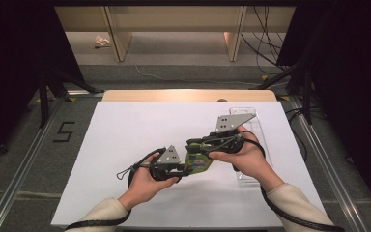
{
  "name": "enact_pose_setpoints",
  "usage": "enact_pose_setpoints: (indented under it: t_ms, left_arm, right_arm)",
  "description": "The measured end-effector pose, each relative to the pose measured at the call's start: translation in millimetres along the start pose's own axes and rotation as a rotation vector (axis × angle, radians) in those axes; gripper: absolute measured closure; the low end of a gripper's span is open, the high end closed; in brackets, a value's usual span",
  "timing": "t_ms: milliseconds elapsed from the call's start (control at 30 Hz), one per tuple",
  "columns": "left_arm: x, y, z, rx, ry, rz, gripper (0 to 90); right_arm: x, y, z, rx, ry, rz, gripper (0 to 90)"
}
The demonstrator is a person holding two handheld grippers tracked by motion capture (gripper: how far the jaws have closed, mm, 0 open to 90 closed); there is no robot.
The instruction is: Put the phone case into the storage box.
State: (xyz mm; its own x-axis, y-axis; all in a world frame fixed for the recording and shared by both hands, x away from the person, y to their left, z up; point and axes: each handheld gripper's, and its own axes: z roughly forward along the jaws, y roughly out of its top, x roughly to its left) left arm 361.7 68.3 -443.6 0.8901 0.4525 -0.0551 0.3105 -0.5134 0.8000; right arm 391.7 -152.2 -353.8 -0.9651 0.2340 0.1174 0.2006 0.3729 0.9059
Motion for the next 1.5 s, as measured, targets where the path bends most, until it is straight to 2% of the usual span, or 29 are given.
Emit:
enact_pose_setpoints:
  t_ms: [533, 700, 900, 1000, 1167, 1500]
  left_arm:
    - [-0.2, 0.9, -0.9, 0.003, -0.004, -0.012, 77.3]
    - [-0.8, 1.7, -1.4, 0.011, -0.001, -0.002, 77.4]
    - [0.2, 1.5, -2.0, 0.014, 0.012, -0.010, 77.4]
    - [1.0, 1.7, -2.9, 0.013, 0.022, -0.019, 77.4]
    - [1.6, 1.8, -3.8, 0.012, 0.038, -0.043, 77.3]
    - [6.5, 0.8, -6.9, 0.010, 0.090, -0.094, 77.3]
  right_arm:
    - [-0.8, -0.3, -0.5, -0.005, -0.010, -0.016, 73.0]
    - [-1.9, -1.1, -0.9, -0.008, -0.022, -0.008, 62.0]
    - [-4.3, -2.1, -1.2, -0.031, -0.095, -0.005, 30.7]
    - [-5.3, -2.8, -1.7, -0.049, -0.115, 0.009, 23.3]
    - [-7.4, -4.9, -2.6, -0.082, -0.160, 0.031, 16.5]
    - [-9.8, -8.7, -2.1, -0.113, -0.213, 0.066, 10.7]
